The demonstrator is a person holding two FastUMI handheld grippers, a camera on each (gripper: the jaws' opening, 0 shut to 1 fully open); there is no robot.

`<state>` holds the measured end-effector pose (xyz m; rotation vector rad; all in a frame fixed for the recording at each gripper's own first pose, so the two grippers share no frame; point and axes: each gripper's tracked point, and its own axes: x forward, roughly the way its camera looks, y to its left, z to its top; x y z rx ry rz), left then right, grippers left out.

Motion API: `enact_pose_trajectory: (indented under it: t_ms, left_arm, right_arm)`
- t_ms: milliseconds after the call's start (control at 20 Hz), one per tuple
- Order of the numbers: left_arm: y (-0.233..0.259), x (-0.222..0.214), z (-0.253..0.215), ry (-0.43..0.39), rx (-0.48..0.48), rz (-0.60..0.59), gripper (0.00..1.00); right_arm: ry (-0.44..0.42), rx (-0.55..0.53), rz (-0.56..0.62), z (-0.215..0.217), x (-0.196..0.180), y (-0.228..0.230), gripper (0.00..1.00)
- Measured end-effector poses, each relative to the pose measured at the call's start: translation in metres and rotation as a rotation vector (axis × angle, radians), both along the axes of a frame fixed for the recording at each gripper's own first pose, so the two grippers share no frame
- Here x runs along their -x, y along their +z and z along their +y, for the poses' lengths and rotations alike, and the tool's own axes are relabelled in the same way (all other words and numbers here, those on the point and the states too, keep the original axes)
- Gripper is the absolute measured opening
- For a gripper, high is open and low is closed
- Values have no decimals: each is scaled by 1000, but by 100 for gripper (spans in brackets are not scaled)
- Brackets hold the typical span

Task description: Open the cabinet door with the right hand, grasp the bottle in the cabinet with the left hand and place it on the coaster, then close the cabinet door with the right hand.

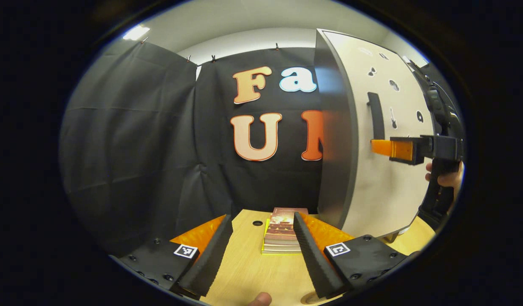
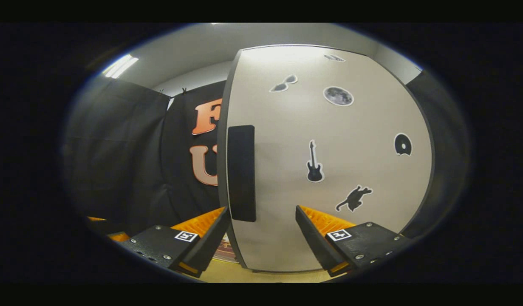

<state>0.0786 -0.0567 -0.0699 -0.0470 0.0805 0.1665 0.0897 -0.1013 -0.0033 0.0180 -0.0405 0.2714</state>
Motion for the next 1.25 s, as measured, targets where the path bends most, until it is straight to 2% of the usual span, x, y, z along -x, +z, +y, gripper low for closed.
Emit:
enact_pose_trajectory:
  t_ms: [350, 750, 950, 1250]
  left_arm:
    - [33, 43, -59, -87, 9, -16, 94]
    - [52, 96, -119, -171, 1, -11, 94]
    - [60, 116, -134, -194, -4, -18, 94]
    - [66, 136, -137, -198, -1, -20, 94]
  right_arm:
    - [-44, -19, 58, -61, 108, -15, 94]
    - [-150, -42, 109, -144, 220, -22, 95]
    - [-176, -45, 109, -163, 259, -19, 95]
    - [-192, -32, 89, -173, 285, -13, 94]
